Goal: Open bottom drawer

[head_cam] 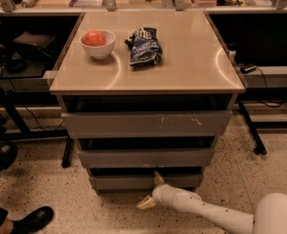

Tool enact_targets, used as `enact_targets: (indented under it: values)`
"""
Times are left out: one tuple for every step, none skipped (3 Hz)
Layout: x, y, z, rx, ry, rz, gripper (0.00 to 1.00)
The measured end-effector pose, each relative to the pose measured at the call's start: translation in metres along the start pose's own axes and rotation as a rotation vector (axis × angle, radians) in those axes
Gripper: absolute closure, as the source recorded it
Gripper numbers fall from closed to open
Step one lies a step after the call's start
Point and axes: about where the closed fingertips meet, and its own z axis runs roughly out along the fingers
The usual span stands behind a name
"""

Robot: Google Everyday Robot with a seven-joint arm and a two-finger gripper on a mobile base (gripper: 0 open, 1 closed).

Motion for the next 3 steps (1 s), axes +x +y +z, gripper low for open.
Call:
enact_targets:
  values:
    - [0.01,-0.024,0.009,0.049,0.035,-0.001,0.0]
    - [0.01,-0.09,0.022,0.173,0.084,-0.005,0.0]
    - [0.035,-0.101,0.017,0.2,0.138,0.016,0.0]
